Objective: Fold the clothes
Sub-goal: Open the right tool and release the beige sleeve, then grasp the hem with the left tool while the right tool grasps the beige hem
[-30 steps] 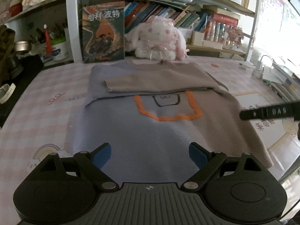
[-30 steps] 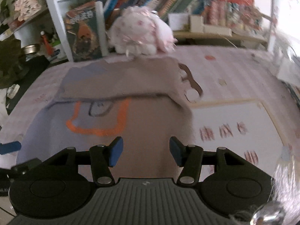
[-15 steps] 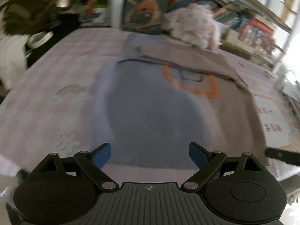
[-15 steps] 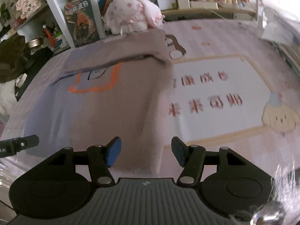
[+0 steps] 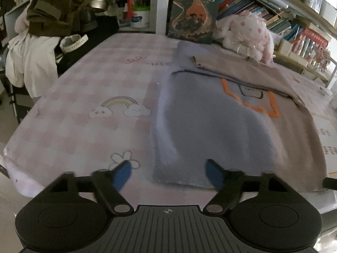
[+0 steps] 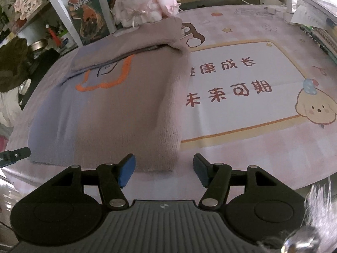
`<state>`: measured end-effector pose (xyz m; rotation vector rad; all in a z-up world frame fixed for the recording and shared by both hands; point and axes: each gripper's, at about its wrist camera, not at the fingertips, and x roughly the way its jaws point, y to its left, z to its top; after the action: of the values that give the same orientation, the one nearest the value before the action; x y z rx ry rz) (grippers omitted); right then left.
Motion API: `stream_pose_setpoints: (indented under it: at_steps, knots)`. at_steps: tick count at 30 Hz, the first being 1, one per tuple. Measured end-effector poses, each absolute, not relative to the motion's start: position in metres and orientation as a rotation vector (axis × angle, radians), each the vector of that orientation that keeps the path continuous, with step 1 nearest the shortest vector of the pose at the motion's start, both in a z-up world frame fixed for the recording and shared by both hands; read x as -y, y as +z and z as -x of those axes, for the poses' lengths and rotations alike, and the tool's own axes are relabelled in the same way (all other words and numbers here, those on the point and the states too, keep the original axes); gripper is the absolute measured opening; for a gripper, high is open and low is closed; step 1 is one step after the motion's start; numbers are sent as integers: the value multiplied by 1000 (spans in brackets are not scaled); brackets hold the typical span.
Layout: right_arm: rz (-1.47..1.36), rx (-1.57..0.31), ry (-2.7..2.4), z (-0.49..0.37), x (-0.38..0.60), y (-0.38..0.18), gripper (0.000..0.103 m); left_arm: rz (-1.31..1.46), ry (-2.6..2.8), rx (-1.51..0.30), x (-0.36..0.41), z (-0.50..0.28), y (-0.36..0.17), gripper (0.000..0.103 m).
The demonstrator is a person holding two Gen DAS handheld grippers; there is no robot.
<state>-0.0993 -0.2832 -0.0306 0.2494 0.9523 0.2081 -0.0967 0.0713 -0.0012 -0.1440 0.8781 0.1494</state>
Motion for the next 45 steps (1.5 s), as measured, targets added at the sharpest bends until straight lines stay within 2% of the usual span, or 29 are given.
stream_pose_setpoints:
  at_steps: [2, 6, 12, 14, 15, 17, 19, 24, 26, 27, 30, 31, 32, 39, 40, 41, 42, 43, 45]
  knots:
    - [-256, -952, 201, 97, 283, -30, 59, 157, 156, -892, -78, 91, -4, 53]
    - [-256, -956, 190, 90, 281, -30, 59, 205, 163, -907, -91, 81, -9, 51]
    - [-270, -962, 174, 79, 279, -31, 56, 235, 132, -917, -97, 68, -17, 33]
    - [-264, -963, 171, 76, 277, -31, 52, 241, 121, -918, -98, 63, -17, 18]
    - [-260, -964, 171, 75, 276, -31, 46, 247, 114, -920, -99, 62, -17, 14]
    - [-253, -964, 168, 72, 273, -31, 24, 225, 108, -912, -95, 59, -13, 5]
    - [-256, -964, 176, 68, 271, -30, 12, 176, 78, -881, -85, 60, -2, 5]
    - [-248, -838, 300, 75, 258, -6, 11, 122, 26, -869, -76, 56, 9, 10]
    - [-241, -862, 289, 71, 257, -7, 11, 160, 33, -902, -85, 52, 3, 12]
    - [-248, -883, 278, 69, 259, -11, 12, 179, 29, -913, -88, 52, 1, 14]
    - [-289, -923, 246, 65, 264, -20, 22, 214, 4, -917, -95, 54, -3, 25]
    - [-305, -930, 238, 65, 266, -22, 32, 224, -2, -921, -97, 54, -5, 27]
    - [-321, -939, 230, 64, 267, -25, 36, 234, -5, -928, -99, 53, -7, 27]
    - [-395, -982, 204, 60, 270, -35, 38, 298, -4, -934, -107, 50, -20, 24]
    - [-397, -981, 201, 60, 270, -35, 37, 306, -4, -932, -108, 50, -20, 21]
    - [-398, -981, 198, 59, 269, -35, 28, 310, -6, -935, -109, 49, -21, 9]
    - [-401, -987, 195, 59, 270, -37, 21, 313, -9, -941, -109, 49, -22, 5]
    - [-406, -996, 194, 60, 270, -38, 12, 319, -14, -943, -110, 49, -22, 5]
    - [-434, -993, 186, 62, 274, -39, 11, 334, -26, -948, -112, 50, -22, 5]
